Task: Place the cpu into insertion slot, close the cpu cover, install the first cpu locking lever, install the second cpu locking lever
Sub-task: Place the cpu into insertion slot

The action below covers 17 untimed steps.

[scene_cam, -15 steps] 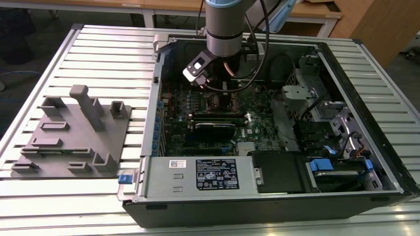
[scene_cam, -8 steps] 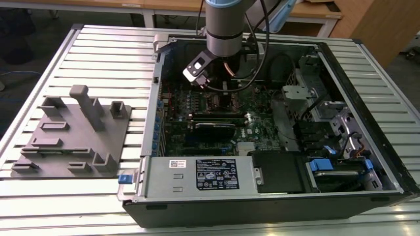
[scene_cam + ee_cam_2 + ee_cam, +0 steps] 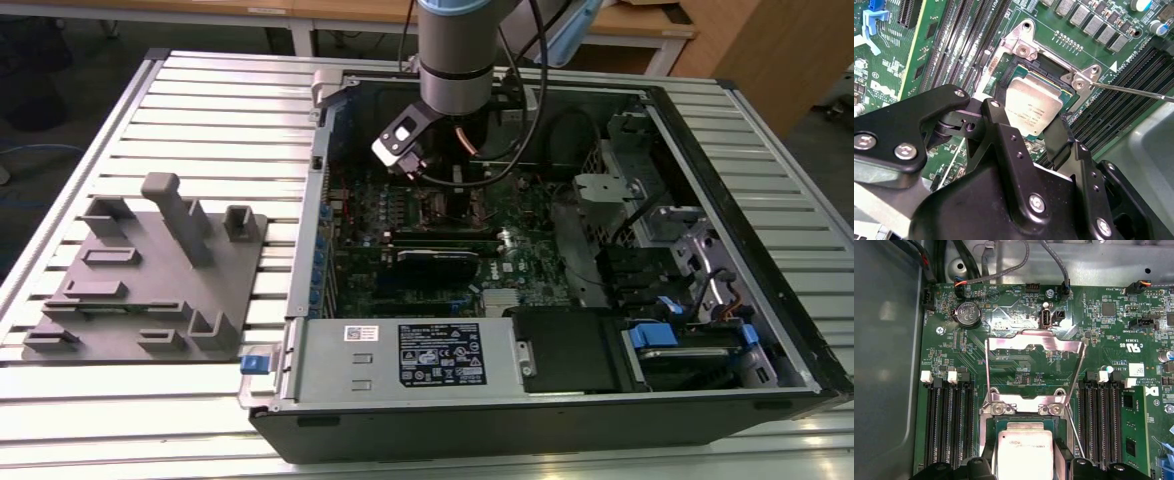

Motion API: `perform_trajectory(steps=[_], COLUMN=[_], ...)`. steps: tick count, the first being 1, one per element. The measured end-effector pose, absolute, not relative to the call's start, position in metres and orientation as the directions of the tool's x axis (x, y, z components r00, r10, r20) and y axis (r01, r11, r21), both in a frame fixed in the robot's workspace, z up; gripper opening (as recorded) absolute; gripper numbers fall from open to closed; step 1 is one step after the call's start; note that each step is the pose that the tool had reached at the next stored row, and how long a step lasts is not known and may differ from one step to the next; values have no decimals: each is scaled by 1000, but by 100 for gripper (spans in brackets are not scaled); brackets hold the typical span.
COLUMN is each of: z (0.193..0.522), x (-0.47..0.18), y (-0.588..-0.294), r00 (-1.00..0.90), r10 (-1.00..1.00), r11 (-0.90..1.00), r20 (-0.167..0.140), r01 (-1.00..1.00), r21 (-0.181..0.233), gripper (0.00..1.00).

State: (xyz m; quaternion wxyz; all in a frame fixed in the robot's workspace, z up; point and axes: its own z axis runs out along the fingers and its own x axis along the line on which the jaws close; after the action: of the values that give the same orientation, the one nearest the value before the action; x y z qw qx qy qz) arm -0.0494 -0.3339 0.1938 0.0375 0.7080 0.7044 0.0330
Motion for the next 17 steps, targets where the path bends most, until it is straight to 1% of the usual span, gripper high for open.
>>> perform_trajectory(steps=[17], z=[193], x=[-52], y=[-334], r00=[-15], r10=[1000], r11=[16], r20=[-6], r01=[995], r21=[100], gripper=[54])
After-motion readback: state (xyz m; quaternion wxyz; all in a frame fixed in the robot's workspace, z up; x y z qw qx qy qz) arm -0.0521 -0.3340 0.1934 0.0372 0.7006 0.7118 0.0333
